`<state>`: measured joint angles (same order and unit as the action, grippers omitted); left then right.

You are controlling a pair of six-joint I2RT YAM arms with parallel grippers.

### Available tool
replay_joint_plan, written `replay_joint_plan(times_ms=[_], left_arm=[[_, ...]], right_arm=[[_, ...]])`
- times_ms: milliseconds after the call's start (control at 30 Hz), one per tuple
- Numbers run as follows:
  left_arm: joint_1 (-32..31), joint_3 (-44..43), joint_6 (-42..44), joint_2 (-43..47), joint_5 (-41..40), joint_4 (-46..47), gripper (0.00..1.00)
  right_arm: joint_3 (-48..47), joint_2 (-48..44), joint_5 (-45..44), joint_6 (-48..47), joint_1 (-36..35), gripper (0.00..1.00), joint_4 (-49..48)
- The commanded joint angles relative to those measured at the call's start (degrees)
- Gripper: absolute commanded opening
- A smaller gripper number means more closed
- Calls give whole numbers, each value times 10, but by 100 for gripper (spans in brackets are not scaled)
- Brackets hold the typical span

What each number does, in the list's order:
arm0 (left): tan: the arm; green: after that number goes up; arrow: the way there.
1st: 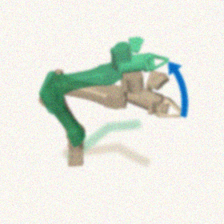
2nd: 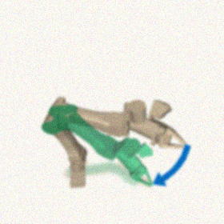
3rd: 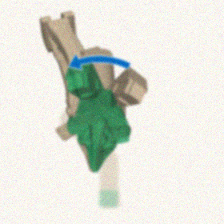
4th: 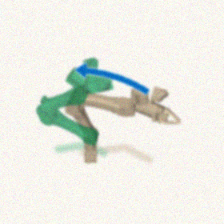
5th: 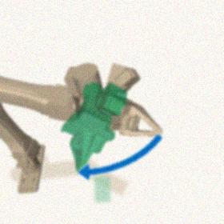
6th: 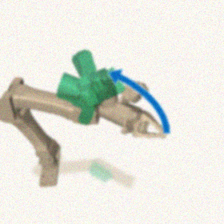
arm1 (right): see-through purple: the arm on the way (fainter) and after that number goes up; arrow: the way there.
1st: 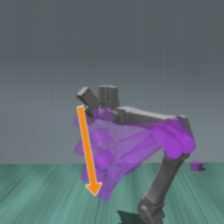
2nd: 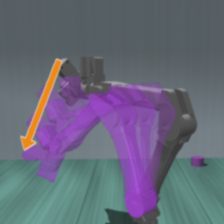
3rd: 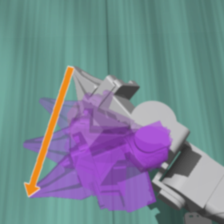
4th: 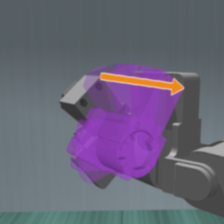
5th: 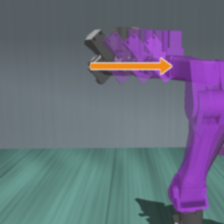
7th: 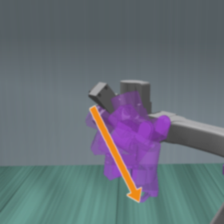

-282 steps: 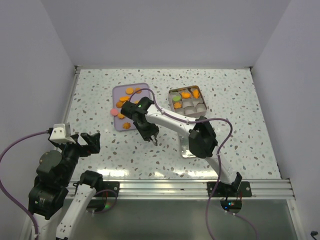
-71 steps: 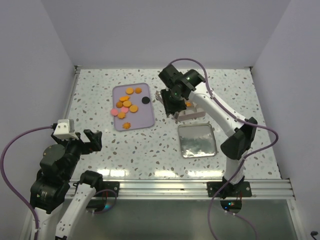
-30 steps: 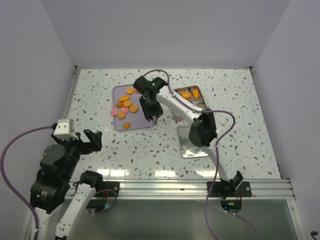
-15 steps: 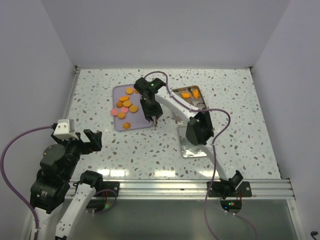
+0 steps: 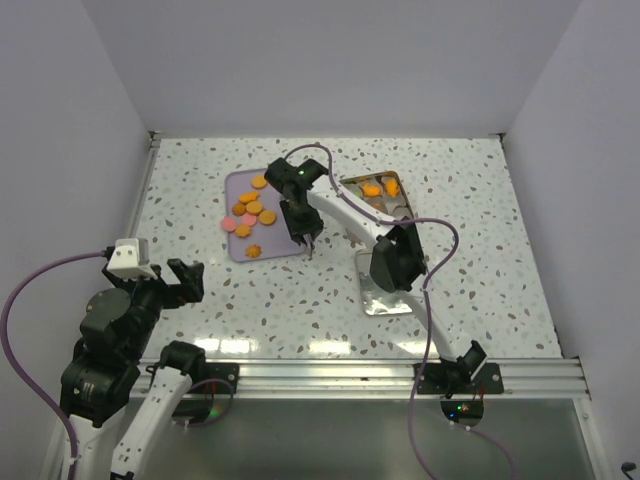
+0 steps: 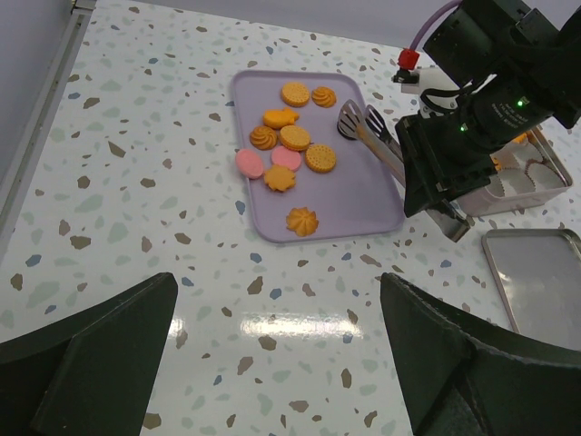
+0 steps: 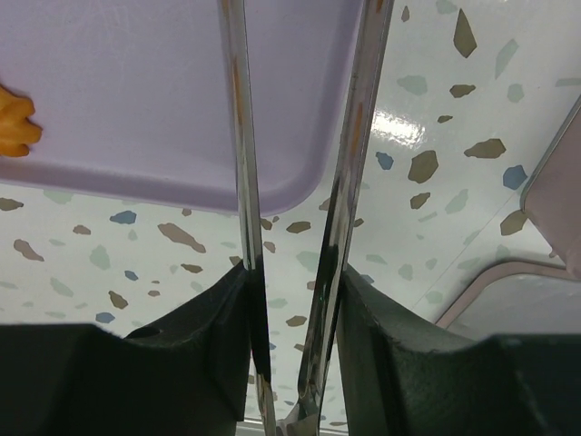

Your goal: Pack the cookies

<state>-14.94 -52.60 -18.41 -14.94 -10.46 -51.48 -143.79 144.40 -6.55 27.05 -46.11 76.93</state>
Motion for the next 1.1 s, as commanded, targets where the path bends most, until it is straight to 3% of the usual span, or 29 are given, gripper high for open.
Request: replay_joint_plan(times_ms=[0, 233, 567, 867, 1067], left_arm=[[-2, 0, 7, -1, 0, 24, 100], [-2, 0, 6, 3, -1, 24, 100], [-2, 0, 5, 3, -4, 23, 100], [-2, 1, 7, -4, 1, 24, 100], [-2, 2, 10, -11, 5, 25, 100]], right_arm=[[-18, -25, -30, -9, -6, 39, 91], [-42, -20, -30, -17, -13, 32, 112], [-61, -53, -31, -19, -7, 32, 110], [-48, -154, -29, -3, 21, 31, 101], [17, -262, -50, 2, 50, 31, 96]])
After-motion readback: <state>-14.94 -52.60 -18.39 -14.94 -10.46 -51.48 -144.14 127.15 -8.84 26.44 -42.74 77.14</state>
